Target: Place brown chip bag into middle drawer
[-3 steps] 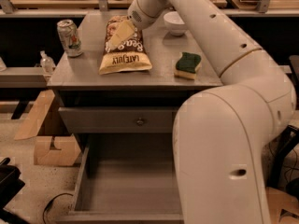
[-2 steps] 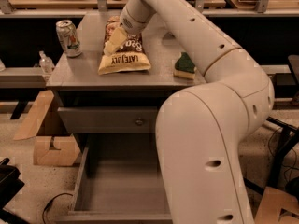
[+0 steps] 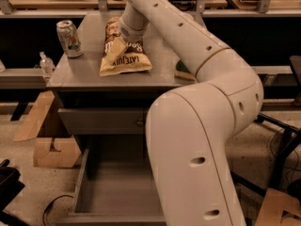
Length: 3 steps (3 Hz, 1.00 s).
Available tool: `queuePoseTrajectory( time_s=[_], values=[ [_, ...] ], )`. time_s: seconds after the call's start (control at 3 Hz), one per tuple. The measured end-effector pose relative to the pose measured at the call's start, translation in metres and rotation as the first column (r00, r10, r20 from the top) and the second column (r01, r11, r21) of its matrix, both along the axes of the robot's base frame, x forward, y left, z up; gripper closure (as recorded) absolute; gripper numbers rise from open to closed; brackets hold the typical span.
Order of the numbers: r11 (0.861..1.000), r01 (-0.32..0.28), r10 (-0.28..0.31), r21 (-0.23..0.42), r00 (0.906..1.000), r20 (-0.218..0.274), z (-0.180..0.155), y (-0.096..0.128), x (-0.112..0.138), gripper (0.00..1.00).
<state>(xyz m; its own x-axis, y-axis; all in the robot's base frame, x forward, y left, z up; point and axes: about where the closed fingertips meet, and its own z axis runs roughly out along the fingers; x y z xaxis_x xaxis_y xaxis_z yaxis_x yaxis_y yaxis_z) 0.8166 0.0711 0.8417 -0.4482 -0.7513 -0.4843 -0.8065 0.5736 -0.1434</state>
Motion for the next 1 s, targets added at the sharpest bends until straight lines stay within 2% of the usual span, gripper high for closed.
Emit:
queuePoseTrajectory(
  time_s=[0.33, 1.0],
  values=[
    [1.0, 0.005, -0.005, -0.023, 0.9998, -0.021, -0.0078, -0.0017, -0.0015, 0.5],
    [1.0, 0.005, -0.005, -0.023, 0.9998, -0.021, -0.003, -0.0016, -0.0015, 0.96]
  ],
)
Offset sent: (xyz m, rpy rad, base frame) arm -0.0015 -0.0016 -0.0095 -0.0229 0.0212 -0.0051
